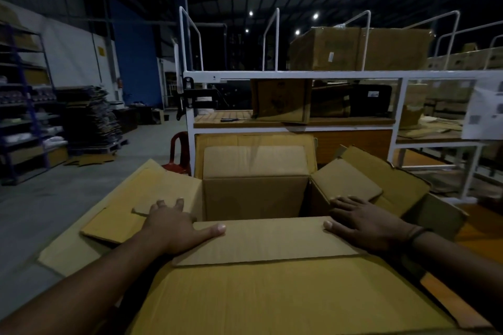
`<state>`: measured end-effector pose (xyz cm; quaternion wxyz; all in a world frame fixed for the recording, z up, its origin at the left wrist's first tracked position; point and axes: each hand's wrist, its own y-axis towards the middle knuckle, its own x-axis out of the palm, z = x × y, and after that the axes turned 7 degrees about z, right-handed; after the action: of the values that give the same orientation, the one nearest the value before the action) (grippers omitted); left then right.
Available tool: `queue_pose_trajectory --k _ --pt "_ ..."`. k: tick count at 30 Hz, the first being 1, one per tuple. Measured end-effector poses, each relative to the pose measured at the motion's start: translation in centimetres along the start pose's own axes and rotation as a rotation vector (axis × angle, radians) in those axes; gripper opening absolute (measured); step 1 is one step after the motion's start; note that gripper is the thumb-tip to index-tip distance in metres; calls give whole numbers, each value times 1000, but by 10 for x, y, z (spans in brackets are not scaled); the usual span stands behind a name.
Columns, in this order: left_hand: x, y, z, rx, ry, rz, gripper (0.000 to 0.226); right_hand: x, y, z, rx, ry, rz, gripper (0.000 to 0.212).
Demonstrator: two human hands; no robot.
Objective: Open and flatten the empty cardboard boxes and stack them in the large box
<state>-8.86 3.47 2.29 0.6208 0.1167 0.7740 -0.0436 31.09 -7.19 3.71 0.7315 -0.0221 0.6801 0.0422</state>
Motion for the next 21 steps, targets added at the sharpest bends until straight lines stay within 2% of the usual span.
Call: queue_pose_trajectory --k 4,6,9,13,17,21 --pt "-5 1 -4 25 7 -39 128 1 -1 -4 5 10 26 139" --pt "-12 1 -5 46 21 -77 126 1 -2 -6 1 7 29 128" --pt "-23 0 -4 56 30 -140 118 3 -4 -5 -16 17 56 99" --pt "-37 -1 4 36 47 -184 116 4 -6 -2 -52 15 73 103" --pt "-62 3 19 49 -85 -265 118 1 -9 -2 -63 8 84 89" --pt "-87 16 43 135 -156 -127 116 -14 -17 -2 -58 19 113 75"
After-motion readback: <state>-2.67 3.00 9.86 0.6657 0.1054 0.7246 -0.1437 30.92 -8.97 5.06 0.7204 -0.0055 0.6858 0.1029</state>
